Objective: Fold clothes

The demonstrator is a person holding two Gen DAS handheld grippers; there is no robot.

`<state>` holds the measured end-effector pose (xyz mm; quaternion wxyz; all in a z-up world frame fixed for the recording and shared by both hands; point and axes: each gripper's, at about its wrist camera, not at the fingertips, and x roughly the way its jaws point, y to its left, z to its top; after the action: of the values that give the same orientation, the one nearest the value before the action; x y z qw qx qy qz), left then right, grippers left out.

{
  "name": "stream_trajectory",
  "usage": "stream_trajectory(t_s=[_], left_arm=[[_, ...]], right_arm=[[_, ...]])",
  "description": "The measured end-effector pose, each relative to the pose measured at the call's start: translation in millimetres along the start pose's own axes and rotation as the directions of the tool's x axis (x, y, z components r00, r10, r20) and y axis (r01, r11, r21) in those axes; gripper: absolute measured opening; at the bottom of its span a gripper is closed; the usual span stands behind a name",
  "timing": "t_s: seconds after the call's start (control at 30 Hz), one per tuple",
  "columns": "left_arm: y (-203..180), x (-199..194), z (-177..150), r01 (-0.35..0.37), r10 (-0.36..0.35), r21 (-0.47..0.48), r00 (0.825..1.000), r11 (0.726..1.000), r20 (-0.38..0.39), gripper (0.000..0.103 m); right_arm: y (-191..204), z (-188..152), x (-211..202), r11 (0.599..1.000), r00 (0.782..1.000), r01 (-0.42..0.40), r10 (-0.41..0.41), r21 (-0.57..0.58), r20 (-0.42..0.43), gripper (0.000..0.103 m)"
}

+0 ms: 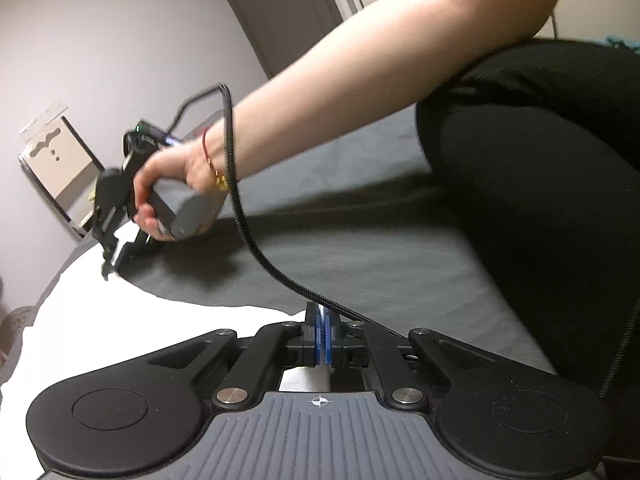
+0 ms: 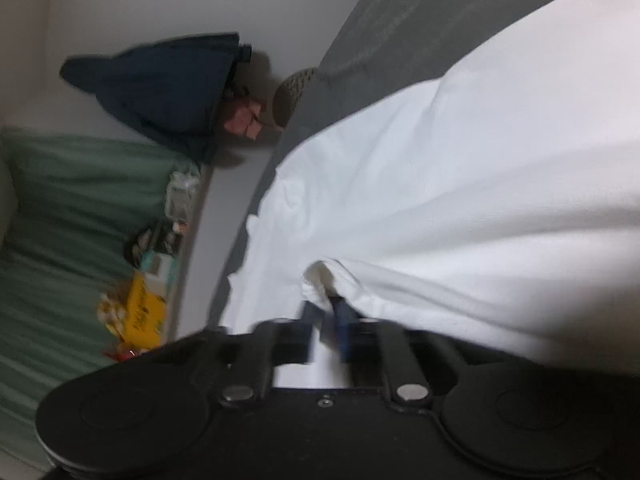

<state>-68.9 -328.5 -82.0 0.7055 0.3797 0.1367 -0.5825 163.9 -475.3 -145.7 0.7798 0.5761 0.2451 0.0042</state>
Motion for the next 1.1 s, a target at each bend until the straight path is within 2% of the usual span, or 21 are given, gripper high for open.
stream_trajectory(t_s=[0.07, 0.17, 0.23, 0.3, 0.4, 0.47, 0.6, 0.63, 0.67, 0.73, 0.77, 0.8, 0.87, 0.9, 0.93, 0.97, 1.03, 1.07, 1.1], left_arm=[[4.8, -5.6, -1.5, 0.019, -0.018, -0.024, 1.000, 1.000, 0.019, 0.001], [9.2, -16.5, -1.3, 0.066, -0.064, -0.041, 0.997, 0.997, 0.038, 0.000], [3.8, -8.8, -2.8, 0.083, -0.083, -0.011, 0.996, 0.996, 0.009, 0.000], [-2.8, -3.6, -3.6, 0.104, -0.104, -0.024, 0.995, 0.994, -0.001, 0.000], [-12.8, 4.2, -5.0, 0.134, -0.135, -0.045, 0.991, 0.990, -0.014, 0.001], [-20.5, 2.0, -3.5, 0.099, -0.100, -0.064, 0.995, 0.993, -0.011, 0.001], [-25.5, -14.9, -9.9, 0.060, -0.063, -0.131, 0.998, 0.989, -0.016, 0.002], [-21.5, -22.0, -13.4, 0.029, -0.033, -0.137, 0.999, 0.990, -0.024, 0.002], [-17.4, -29.0, -16.8, -0.002, -0.003, -0.142, 0.999, 0.990, -0.033, 0.002], [-4.6, -49.0, -26.1, -0.081, 0.072, -0.168, 0.996, 0.982, -0.055, 0.002], [4.1, -62.1, -32.0, -0.128, 0.117, -0.189, 0.991, 0.974, -0.070, 0.002], [16.8, -79.4, -41.1, -0.195, 0.179, -0.233, 0.980, 0.953, -0.088, 0.002], [42.3, -110.2, -62.8, -0.317, 0.290, -0.342, 0.948, 0.885, -0.130, 0.002], [55.1, -125.5, -73.7, -0.375, 0.341, -0.392, 0.927, 0.840, -0.156, 0.002], [69.5, -144.2, -88.0, -0.426, 0.386, -0.467, 0.904, 0.775, -0.184, 0.002], [78.9, -157.7, -100.7, -0.462, 0.416, -0.510, 0.885, 0.726, -0.210, 0.002], [97.3, -184.3, -125.9, -0.526, 0.468, -0.584, 0.843, 0.617, -0.265, 0.002], [106.5, -197.7, -138.6, -0.555, 0.490, -0.617, 0.820, 0.558, -0.294, 0.002], [108.3, -202.4, -144.7, -0.574, 0.492, -0.606, 0.810, 0.551, -0.319, 0.002]], right_arm=[[-4.3, 2.3, -12.5, 1.000, 1.000, -0.018, 0.018, 0.013, 0.024, 0.004], [-0.8, 3.7, -24.2, 1.000, 0.999, 0.017, -0.017, 0.007, 0.044, 0.004], [2.3, 4.2, -30.3, 0.999, 0.998, 0.043, -0.042, -0.021, 0.044, 0.003], [6.7, 4.4, -36.1, 0.996, 0.997, 0.068, -0.066, -0.057, 0.045, 0.002], [12.1, 7.4, -43.1, 0.994, 0.995, 0.090, -0.088, -0.064, 0.038, 0.008], [16.3, 10.7, -51.0, 0.993, 0.993, 0.109, -0.107, -0.053, 0.042, 0.020], [33.4, 14.5, -60.2, 0.977, 0.978, 0.202, -0.197, -0.073, 0.061, 0.030], [43.2, 12.8, -66.8, 0.964, 0.967, 0.246, -0.236, -0.104, 0.094, 0.036], [53.7, 10.4, -73.3, 0.948, 0.955, 0.284, -0.267, -0.140, 0.130, 0.037], [80.7, -1.6, -86.8, 0.913, 0.942, 0.311, -0.258, -0.264, 0.216, 0.037], [94.5, -11.5, -91.4, 0.894, 0.944, 0.301, -0.230, -0.331, 0.237, 0.039], [107.5, -26.3, -94.1, 0.870, 0.952, 0.278, -0.193, -0.408, 0.237, 0.041], [132.8, -56.9, -99.0, 0.803, 0.967, 0.227, -0.121, -0.551, 0.223, 0.049], [141.9, -77.1, -99.2, 0.767, 0.978, 0.190, -0.092, -0.613, 0.188, 0.049], [148.7, -98.2, -97.0, 0.731, 0.988, 0.146, -0.071, -0.667, 0.138, 0.049], [155.3, -118.6, -94.0, 0.696, 0.995, 0.102, -0.058, -0.711, 0.085, 0.049], [166.7, -153.6, -83.8, 0.654, 0.997, 0.030, -0.073, -0.756, -0.024, 0.049], [172.6, -166.7, -79.8, 0.647, 0.995, 0.008, -0.080, -0.762, -0.057, 0.049], [178.5, -179.9, -75.8, 0.640, 0.992, -0.014, -0.088, -0.768, -0.091, 0.049]])
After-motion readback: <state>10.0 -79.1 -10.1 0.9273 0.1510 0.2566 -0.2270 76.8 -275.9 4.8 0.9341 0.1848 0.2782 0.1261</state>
